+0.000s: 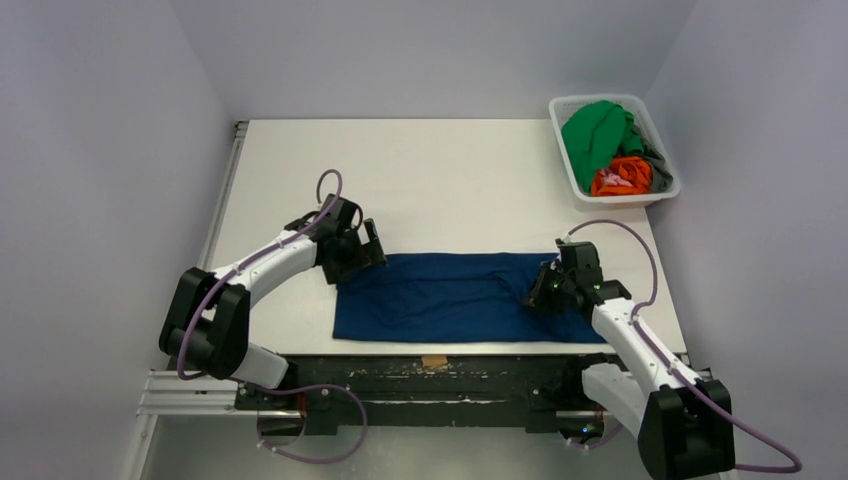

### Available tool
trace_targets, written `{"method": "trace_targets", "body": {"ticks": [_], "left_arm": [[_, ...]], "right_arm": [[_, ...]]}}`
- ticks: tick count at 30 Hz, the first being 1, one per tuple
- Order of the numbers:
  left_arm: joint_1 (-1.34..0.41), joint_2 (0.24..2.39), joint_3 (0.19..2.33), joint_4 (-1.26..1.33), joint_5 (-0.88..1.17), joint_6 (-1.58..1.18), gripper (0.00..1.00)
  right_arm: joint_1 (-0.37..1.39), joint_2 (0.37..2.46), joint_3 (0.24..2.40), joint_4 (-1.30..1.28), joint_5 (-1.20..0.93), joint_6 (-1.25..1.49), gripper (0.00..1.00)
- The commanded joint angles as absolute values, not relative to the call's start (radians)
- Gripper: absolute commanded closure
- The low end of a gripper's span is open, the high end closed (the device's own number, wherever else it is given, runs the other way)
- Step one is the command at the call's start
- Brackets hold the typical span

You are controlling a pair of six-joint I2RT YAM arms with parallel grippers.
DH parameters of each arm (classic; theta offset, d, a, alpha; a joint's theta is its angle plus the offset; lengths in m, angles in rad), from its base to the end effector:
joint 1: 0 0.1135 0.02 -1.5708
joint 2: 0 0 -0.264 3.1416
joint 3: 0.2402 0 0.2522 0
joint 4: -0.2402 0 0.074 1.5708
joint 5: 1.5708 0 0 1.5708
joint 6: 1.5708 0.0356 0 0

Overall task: Fold and stack the t-shirts
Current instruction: Fold the other side of the tshirt into a rectangle

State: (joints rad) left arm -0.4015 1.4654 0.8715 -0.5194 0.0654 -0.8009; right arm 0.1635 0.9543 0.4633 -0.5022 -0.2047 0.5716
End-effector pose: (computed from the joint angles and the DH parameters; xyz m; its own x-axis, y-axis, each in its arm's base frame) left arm 0.2542 -0.1105 0.1904 -0.8739 -0.4073 -0.2654 -0.3030 0.8832 -0.3580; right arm 0.1676 0.0350 0.1751 -0.8407 0.3982 -0.3671 0.2210 0.8711 0.4386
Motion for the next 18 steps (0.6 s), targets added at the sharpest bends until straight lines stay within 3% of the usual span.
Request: {"method": "trace_targets", "body": {"ticks": [1, 10, 15, 18], "left_arm": [[-0.400, 1.433, 0.879, -0.521, 0.049, -0.795, 0.00], [-0.400, 1.424, 0.880, -0.530, 0.044, -0.792, 0.00], [-0.400, 1.405, 0.863, -0.551, 0.013, -0.782, 0.00], [-0.400, 1.389, 0.846, -0.574, 0.004, -0.783, 0.00]], "right_arm": [[0.165, 0.938, 0.444, -0.474, -0.317, 0.542, 0.91], [0.198, 0.931, 0.453, -0.497, -0.333, 0.496, 0.84], [0.446, 0.901, 0.450, -0.472, -0.358, 0.558, 0.81], [0.504, 0.870, 0.449, -0.458, -0.371, 0.599, 0.74]]}}
